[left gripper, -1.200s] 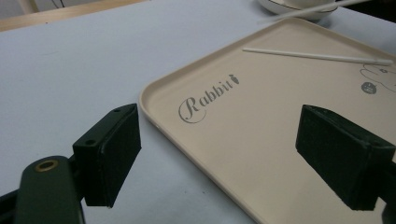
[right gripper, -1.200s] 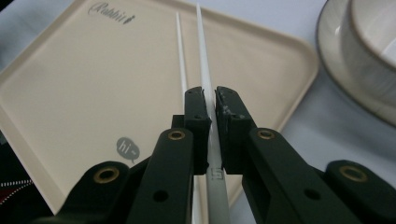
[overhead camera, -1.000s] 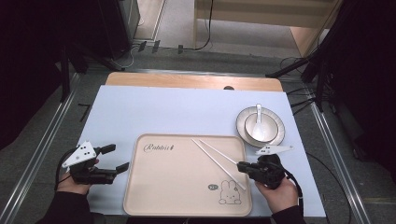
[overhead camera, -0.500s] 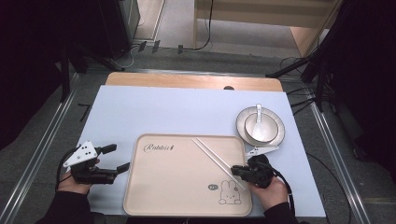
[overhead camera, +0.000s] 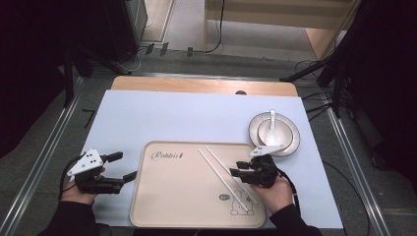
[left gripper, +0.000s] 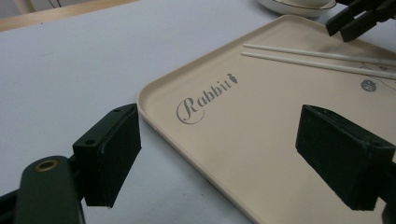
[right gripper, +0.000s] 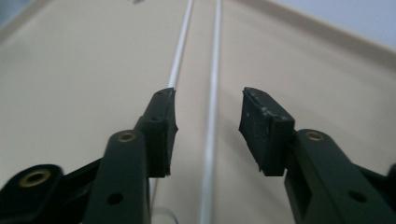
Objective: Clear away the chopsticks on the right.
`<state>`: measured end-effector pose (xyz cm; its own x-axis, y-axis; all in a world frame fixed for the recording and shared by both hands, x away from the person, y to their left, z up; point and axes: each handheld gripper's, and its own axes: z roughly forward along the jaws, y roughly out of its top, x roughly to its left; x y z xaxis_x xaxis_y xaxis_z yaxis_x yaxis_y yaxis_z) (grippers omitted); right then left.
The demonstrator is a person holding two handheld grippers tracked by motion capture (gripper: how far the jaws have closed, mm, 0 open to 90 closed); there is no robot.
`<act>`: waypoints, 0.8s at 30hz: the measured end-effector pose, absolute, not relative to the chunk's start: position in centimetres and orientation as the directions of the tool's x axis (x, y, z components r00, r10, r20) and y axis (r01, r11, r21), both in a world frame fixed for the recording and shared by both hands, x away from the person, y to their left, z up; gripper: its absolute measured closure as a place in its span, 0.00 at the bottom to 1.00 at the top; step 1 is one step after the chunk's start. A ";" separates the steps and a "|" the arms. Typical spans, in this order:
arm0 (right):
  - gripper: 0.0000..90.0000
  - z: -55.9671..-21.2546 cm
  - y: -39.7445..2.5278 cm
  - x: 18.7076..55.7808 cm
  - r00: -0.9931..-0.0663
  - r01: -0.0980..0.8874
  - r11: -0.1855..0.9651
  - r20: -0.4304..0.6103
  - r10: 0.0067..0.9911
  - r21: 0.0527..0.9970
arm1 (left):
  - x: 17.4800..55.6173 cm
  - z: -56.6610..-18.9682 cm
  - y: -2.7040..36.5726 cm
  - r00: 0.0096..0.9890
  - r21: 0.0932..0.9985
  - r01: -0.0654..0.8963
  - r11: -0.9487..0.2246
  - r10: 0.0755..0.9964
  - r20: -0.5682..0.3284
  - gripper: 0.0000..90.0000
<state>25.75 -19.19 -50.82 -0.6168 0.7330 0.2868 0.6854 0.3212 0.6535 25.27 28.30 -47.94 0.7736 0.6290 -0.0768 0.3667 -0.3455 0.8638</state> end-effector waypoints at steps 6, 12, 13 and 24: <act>0.59 -50.2 -13.9 28.9 -0.681 0.651 0.369 0.295 0.671 0.663 | 25.3 -48.0 28.4 0.770 0.862 0.371 -0.345 0.633 -0.078 0.16; 0.89 -50.7 -9.1 30.2 -0.744 0.611 0.466 0.264 0.614 0.640 | 25.3 -48.0 28.5 0.772 0.863 0.370 -0.344 0.630 -0.080 0.16; 0.94 -51.0 -8.7 30.4 -0.746 0.613 0.470 0.270 0.608 0.635 | 25.3 -48.0 28.5 0.773 0.863 0.370 -0.345 0.629 -0.080 0.16; 1.00 -52.3 -8.6 33.1 -0.700 0.669 0.465 0.281 0.657 0.580 | 25.4 -48.1 28.4 0.776 0.863 0.370 -0.344 0.625 -0.083 0.16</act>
<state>33.05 -8.58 -52.28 -0.6997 0.6569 0.2810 0.6692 0.4647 0.5798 25.42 28.38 -48.06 0.7758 0.6255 -0.0834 0.3702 -0.3441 0.8629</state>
